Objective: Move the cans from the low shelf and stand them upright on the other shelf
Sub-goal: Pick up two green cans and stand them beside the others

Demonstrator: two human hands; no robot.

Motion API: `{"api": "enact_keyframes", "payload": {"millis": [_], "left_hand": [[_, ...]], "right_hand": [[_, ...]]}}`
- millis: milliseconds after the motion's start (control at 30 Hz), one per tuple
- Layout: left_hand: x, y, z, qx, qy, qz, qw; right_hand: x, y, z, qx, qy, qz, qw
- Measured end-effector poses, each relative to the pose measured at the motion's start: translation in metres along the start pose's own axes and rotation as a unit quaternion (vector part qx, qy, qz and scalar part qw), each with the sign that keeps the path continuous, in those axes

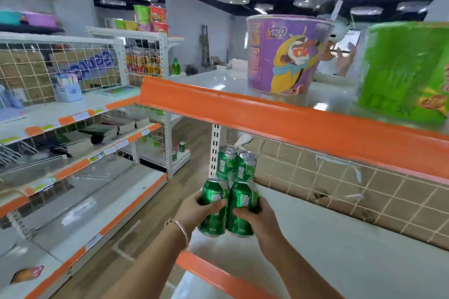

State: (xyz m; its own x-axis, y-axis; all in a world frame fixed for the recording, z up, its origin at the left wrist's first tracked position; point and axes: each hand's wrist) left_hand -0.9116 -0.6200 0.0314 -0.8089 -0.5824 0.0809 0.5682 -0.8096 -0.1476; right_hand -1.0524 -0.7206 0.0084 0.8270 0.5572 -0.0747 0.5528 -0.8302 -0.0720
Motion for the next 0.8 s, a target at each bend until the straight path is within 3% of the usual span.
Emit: {"api": "enact_keyframes", "payload": {"millis": [300,400,567,633,800], "left_hand": [[-0.02,0.063,-0.022,-0.028,-0.009,-0.079,0.996],[-0.026,0.075,-0.024,0.0,0.005,-0.09,0.996],[-0.034,0.087,-0.021,0.039,0.044,-0.102,0.993],[-0.037,0.1,-0.022,0.071,0.13,-0.078,0.986],[-0.035,0.12,-0.021,0.107,0.232,-0.112,0.96]], "right_hand": [[0.028,0.025,0.016,-0.115,-0.032,0.065,0.991],[0.03,0.032,0.025,-0.136,-0.06,0.093,0.985],[0.031,0.047,0.03,-0.114,-0.145,0.103,0.977],[0.032,0.058,0.028,-0.093,-0.185,0.114,0.972],[0.046,0.074,0.03,-0.05,-0.166,0.2,0.964]]}}
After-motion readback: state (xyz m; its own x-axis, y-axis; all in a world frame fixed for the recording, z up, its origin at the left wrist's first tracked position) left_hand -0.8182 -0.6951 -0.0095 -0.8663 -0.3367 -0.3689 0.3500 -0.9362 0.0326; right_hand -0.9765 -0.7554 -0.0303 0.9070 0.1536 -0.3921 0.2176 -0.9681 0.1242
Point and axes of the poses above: each hand's wrist, its own y-axis towards the middle knuckle, its own x-axis out of the palm, z = x × y, and after that the axes turned 7 degrees about -y, right-handed
